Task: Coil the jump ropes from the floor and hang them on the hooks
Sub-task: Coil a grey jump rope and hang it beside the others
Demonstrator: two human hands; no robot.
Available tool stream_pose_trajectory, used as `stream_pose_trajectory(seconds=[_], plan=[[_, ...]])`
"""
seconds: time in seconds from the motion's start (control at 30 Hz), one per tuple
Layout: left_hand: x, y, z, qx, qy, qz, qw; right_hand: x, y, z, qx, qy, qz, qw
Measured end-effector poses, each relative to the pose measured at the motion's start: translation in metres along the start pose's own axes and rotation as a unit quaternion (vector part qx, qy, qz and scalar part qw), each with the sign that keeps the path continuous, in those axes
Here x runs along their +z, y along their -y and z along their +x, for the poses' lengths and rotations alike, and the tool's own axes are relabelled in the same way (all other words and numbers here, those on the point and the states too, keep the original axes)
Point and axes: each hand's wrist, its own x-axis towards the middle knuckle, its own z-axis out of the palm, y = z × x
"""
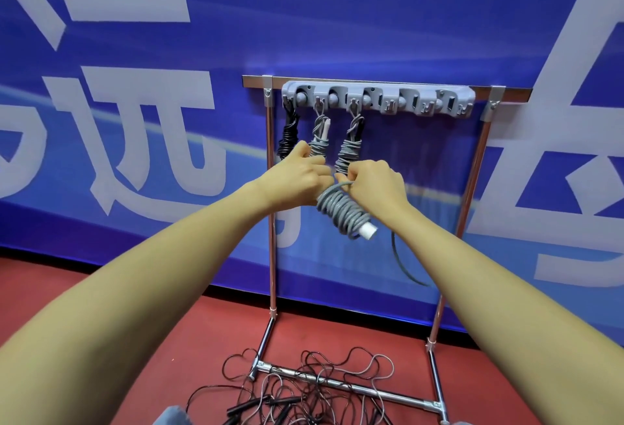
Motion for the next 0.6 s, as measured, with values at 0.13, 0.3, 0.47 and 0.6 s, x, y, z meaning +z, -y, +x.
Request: stream_pose_trajectory(seconds=[0.13, 0.3, 0.47, 0.6], plan=[[-0.008, -0.01, 0.011, -0.262, -0.033, -0.243, 0.933, 0.001, -0.003, -0.005, -0.006, -0.043, 0.097, 0.994], [-0.019, -0.017, 0.032, -0.486, -0.054, -0.408, 0.771, -0.002, 0.001, 0.0, -0.014, -0.043, 0.028, 0.999], [-0.002, -0.012, 0.035, -0.549, 0.005, -0.368, 0.751, 0.002, 0.001, -0.004, -0.058, -0.013, -0.027, 0.998], [0.005, -0.012, 0.028, -0.535, 0.122, -0.195, 0.813, 0.0, 0.006, -0.007, -0.098, 0.032, -0.054, 0.993]])
